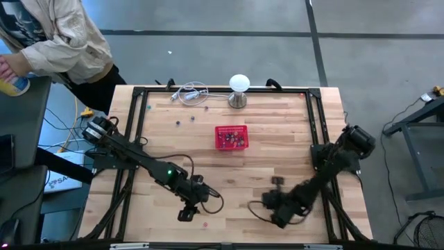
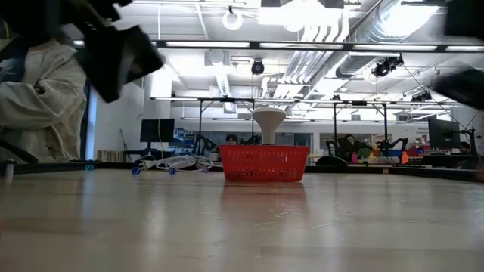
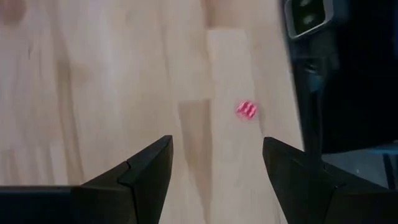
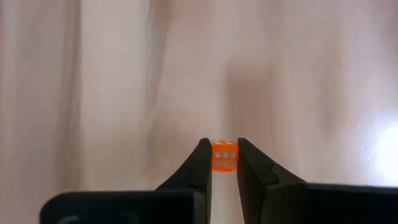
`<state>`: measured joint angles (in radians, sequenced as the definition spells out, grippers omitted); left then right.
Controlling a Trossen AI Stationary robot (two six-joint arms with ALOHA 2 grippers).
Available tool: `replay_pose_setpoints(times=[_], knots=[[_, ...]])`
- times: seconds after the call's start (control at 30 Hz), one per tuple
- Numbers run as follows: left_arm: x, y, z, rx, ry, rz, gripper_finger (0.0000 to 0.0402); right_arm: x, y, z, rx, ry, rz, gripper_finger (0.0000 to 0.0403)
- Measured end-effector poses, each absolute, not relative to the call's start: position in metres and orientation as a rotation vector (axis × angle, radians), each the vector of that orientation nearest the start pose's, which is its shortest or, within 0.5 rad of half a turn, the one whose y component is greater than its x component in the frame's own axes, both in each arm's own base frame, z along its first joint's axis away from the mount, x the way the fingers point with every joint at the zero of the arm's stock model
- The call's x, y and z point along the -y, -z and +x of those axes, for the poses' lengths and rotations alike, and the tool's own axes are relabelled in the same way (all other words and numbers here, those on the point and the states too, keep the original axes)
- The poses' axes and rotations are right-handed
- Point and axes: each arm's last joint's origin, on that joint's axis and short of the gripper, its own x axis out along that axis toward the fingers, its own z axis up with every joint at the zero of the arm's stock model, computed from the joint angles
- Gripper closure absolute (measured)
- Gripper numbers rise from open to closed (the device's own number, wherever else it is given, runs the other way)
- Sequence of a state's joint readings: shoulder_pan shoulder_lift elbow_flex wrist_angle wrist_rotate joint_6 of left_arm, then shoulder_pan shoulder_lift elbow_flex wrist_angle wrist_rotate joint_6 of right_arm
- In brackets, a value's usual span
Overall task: Pick & Place Dice
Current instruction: Put the bottom left orange dice into the bin
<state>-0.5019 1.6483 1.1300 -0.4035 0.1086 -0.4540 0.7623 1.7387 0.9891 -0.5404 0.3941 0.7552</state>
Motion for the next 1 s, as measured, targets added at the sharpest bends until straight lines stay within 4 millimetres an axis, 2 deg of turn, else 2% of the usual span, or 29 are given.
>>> replay_pose_setpoints(times=[0.1,0.2,0.3,0.4,0.5,0.6,0.7,0.83,1.0], knots=[[0.168,-0.217,0.291,-1.083,0.275,-0.236,0.0161,-0.196,-0.175,0.265,-1.003,0.086,-0.114,0.0377],[0.172,-0.213,0.283,-1.133,0.261,-0.219,0.0161,-0.176,-0.197,0.297,-0.934,0.088,-0.161,0.0377],[0.177,-0.207,0.277,-1.137,0.253,-0.193,0.0161,-0.143,-0.212,0.324,-0.874,0.197,-0.14,0.0377],[0.18,-0.201,0.273,-1.111,0.197,-0.191,0.0161,-0.1,-0.216,0.342,-0.867,0.318,-0.086,0.0377],[0.178,-0.192,0.268,-1.129,0.145,-0.209,0.0161,-0.057,-0.215,0.352,-0.895,0.393,-0.034,0.0377],[0.183,-0.189,0.263,-1.116,0.12,-0.213,0.0161,-0.025,-0.207,0.361,-0.915,0.424,0.047,0.0374],[0.189,-0.186,0.257,-1.104,0.096,-0.18,0.0161,0.002,-0.2,0.365,-0.933,0.43,0.18,0.0337],[0.196,-0.187,0.251,-1.079,0.091,-0.143,0.0161,0.02,-0.193,0.365,-0.965,0.44,0.252,0.0259],[0.2,-0.186,0.248,-1.074,0.099,-0.121,0.0161,0.023,-0.197,0.367,-0.934,0.443,0.258,0.0185]])
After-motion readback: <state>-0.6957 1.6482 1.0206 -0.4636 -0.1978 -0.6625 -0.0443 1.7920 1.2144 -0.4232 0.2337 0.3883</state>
